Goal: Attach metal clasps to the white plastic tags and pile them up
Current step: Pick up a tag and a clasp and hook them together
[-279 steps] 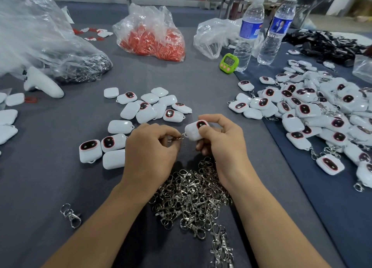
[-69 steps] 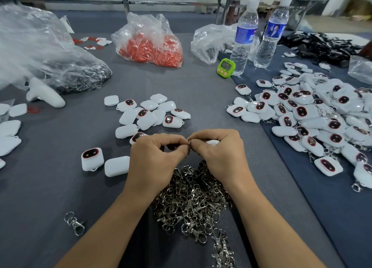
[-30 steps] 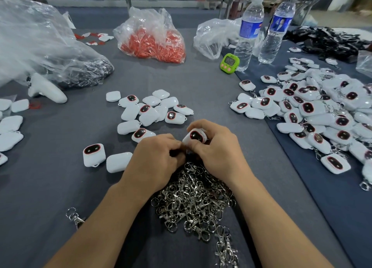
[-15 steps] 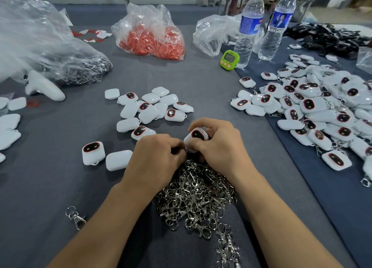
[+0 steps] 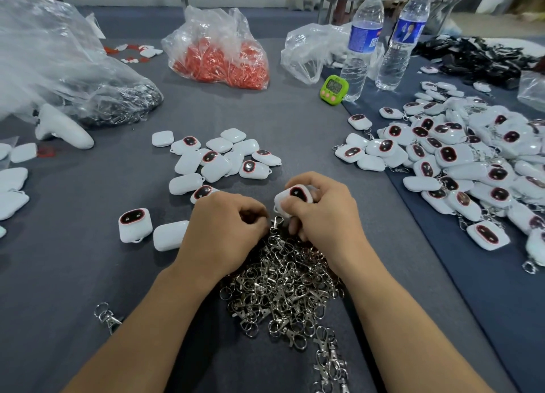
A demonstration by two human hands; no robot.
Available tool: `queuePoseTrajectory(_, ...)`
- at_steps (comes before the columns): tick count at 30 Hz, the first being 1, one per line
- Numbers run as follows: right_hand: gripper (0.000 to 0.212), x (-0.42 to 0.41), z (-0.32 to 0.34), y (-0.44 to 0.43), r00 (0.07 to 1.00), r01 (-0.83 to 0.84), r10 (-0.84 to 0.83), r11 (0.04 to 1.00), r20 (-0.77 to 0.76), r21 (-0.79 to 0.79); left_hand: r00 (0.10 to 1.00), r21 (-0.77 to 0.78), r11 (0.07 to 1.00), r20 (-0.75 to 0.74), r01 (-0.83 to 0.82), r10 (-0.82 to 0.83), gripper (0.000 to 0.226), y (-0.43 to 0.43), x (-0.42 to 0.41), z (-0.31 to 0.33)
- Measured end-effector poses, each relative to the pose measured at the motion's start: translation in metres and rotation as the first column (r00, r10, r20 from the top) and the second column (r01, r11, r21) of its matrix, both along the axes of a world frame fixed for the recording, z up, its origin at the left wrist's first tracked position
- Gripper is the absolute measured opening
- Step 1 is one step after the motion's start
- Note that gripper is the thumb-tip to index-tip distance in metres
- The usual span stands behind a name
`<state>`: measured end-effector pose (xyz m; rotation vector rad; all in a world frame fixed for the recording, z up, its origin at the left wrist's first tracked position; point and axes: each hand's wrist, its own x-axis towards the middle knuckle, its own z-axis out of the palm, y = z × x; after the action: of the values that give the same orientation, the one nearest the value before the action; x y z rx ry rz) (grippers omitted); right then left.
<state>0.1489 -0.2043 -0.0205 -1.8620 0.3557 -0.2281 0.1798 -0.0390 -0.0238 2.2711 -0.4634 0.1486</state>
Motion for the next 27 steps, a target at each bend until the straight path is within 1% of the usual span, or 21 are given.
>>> queuePoseTrajectory(1, 0.019, 0.001, 0.0, -0.001, 1.0, 0.023, -0.023, 0.999, 0.007, 0.042, 1.0, -0.008, 1.0, -0.022, 0.012, -0.012, 0.015, 0.001, 0.0, 0.0)
queuePoseTrajectory(3, 0.019, 0.003, 0.0, -0.005, 0.997, 0.071, -0.073, 0.994, 0.012, 0.085, 0.995, 0.024, 0.997, -0.065, 0.073, -0.072, 0.019, 0.002, 0.0, 0.002)
queuePoseTrajectory(6, 0.02, 0.004, -0.001, -0.007, 0.993, 0.117, -0.118, 0.99, 0.01, 0.081, 0.976, 0.092, 0.978, -0.13, 0.186, -0.174, 0.026, 0.003, 0.0, 0.007)
queuePoseTrajectory(10, 0.015, 0.004, -0.003, -0.007, 0.994, 0.109, -0.11, 0.993, 0.016, 0.053, 0.963, 0.116, 0.966, -0.174, 0.23, -0.208, 0.023, 0.004, 0.002, 0.011)
queuePoseTrajectory(12, 0.017, 0.004, -0.004, -0.007, 0.995, 0.103, -0.104, 0.994, 0.013, 0.036, 0.968, 0.099, 0.973, -0.158, 0.21, -0.193, 0.02, 0.004, 0.0, 0.011)
queuePoseTrajectory(14, 0.018, 0.005, -0.004, -0.007, 0.995, 0.1, -0.1, 0.995, 0.012, 0.029, 0.978, 0.08, 0.979, -0.111, 0.188, -0.179, 0.019, 0.001, -0.003, 0.009)
queuePoseTrajectory(16, 0.02, 0.006, -0.004, -0.007, 0.994, 0.105, -0.106, 0.994, 0.013, 0.027, 0.975, 0.061, 0.975, -0.071, 0.214, -0.209, 0.023, -0.002, -0.006, 0.008)
queuePoseTrajectory(18, 0.021, 0.006, -0.004, -0.007, 0.994, 0.109, -0.109, 0.994, 0.012, 0.017, 0.965, 0.107, 0.959, -0.06, 0.262, -0.257, 0.025, -0.004, -0.007, 0.008)
queuePoseTrajectory(20, 0.02, 0.006, -0.004, -0.007, 0.995, 0.103, -0.103, 0.994, 0.016, 0.024, 0.967, 0.135, 0.958, -0.06, 0.255, -0.249, 0.021, -0.004, -0.006, 0.007)
queuePoseTrajectory(24, 0.019, 0.005, -0.002, -0.006, 0.993, 0.111, -0.112, 0.993, 0.023, 0.038, 0.995, -0.034, 0.995, -0.033, 0.097, -0.098, 0.013, -0.001, -0.005, 0.004)
queuePoseTrajectory(27, 0.019, 0.004, 0.001, -0.004, 0.996, 0.084, -0.084, 0.996, 0.024, 0.004, 0.996, -0.174, 0.985, -0.091, -0.018, 0.002, 0.014, -0.004, -0.006, 0.005)
